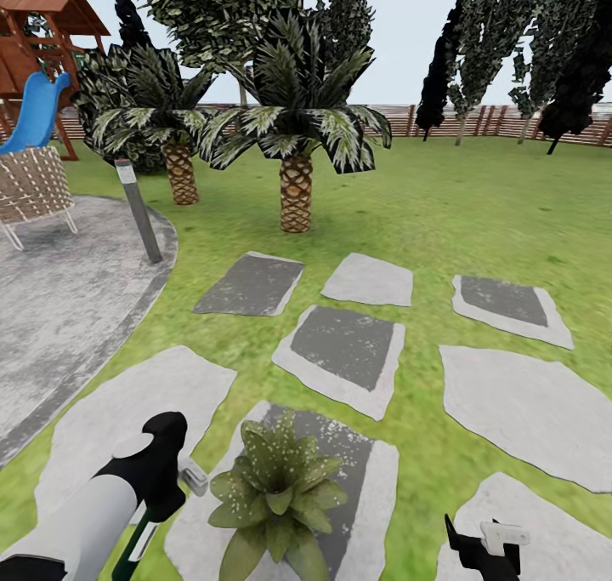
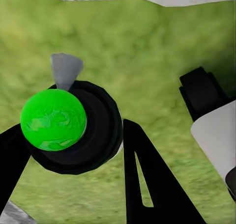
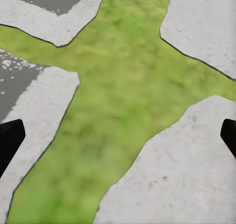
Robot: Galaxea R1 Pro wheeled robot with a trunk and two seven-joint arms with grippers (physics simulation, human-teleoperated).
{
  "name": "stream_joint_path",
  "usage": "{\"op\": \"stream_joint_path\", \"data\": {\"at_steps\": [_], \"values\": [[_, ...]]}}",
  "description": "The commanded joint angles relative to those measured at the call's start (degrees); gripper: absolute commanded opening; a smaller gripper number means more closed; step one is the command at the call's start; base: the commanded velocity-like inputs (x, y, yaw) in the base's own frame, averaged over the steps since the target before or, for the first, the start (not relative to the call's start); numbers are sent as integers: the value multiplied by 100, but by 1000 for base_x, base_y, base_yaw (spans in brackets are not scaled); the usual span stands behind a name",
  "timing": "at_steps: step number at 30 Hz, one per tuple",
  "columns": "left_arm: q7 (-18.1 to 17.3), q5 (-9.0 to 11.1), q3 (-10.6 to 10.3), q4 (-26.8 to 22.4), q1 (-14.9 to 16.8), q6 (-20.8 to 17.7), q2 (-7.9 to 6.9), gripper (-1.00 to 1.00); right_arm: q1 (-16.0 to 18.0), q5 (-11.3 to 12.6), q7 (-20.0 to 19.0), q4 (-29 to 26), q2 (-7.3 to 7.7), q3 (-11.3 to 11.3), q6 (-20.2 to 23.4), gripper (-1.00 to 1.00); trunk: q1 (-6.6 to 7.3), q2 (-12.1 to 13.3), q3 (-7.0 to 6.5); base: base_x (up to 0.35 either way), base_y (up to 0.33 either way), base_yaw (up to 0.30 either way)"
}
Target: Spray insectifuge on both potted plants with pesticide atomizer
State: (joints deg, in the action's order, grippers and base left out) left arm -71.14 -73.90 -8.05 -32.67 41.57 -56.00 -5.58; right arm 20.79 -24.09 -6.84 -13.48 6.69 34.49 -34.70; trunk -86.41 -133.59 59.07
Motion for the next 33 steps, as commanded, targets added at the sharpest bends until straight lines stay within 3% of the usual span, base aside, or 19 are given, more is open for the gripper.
{"op": "stream_joint_path", "data": {"at_steps": [1, 7, 14, 23, 33], "values": [[-58, -36, -27, -11, 3, -43, -2, -100, 4, 1, -58, 3, -1, 49, -19, 100, 1, -2, 5, 0, -3, 0], [-61, -36, -7, -201, 8, -43, 151, -100, 4, 0, -56, 3, -1, 49, -19, 100, 1, -2, 5, 0, -1, 0], [-103, -36, -27, -290, 29, 103, 73, -100, 4, -7, -54, 3, -1, 48, -19, 100, 1, -2, 5, 0, 0, 0], [-263, -83, -83, -207, 111, 483, 151, -100, 4, -4, -54, 3, -1, 49, -19, 100, 1, -2, 5, 0, 0, 0], [-413, -132, -91, -196, 38, 781, -82, -100, 4, -7, -54, 3, -1, 49, -19, 100, 1, -2, 5, 0, 0, 0]]}}
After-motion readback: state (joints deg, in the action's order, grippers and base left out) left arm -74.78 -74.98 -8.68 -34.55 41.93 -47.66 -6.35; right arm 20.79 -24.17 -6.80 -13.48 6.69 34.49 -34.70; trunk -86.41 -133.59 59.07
